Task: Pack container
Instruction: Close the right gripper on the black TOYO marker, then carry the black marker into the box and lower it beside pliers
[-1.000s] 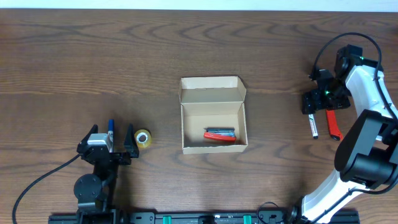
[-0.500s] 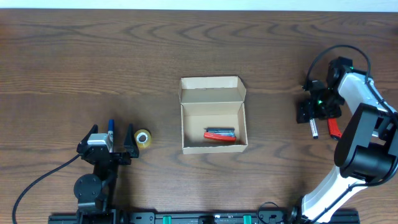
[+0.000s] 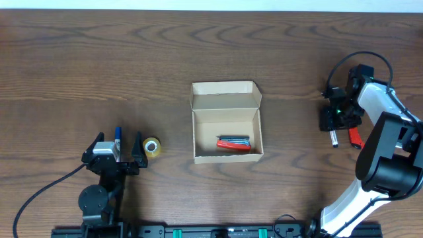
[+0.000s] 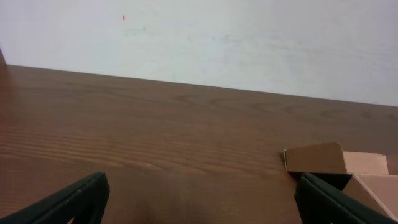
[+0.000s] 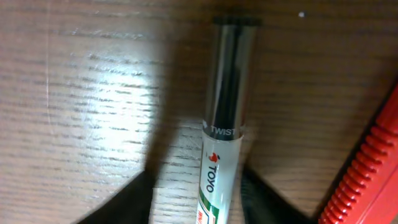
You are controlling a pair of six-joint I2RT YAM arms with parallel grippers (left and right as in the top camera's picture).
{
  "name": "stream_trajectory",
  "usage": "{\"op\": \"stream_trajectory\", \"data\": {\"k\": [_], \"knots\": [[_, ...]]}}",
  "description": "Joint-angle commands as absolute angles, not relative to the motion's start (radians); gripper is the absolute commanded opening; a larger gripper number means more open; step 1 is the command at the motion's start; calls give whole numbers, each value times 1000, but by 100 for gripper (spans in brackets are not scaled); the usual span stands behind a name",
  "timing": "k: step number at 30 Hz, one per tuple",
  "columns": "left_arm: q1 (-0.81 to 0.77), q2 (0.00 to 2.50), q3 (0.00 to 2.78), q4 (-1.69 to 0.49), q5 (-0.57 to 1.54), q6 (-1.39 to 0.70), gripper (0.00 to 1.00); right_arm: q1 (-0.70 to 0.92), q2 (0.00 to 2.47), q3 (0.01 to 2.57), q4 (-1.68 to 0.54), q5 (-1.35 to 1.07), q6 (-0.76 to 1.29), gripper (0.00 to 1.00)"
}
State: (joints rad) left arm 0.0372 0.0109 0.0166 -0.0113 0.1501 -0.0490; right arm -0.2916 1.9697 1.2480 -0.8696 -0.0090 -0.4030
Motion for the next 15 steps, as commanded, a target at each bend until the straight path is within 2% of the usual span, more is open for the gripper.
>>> {"op": "stream_trajectory", "data": {"k": [1,3,4,5,11,15], "knots": [[33,6,5,-56,184,-53,96,-294,1998,1213,-870,-65,-397,31],[33,6,5,-56,184,-53,95,-294,1998,1213,-869,-65,-397,20],[33,6,5,-56,184,-53,95,-293,1998,1213,-867,-65,-397,8],[33,6,5,-56,184,-53,95,-293,1998,1213,-867,-65,-397,1],[33,6,5,-56,184,-53,95,-293,1998,1215,-855,-75,-349,1],[33,6,5,-56,184,-52,96,-281,1989,1244,-853,-172,-345,1]]}}
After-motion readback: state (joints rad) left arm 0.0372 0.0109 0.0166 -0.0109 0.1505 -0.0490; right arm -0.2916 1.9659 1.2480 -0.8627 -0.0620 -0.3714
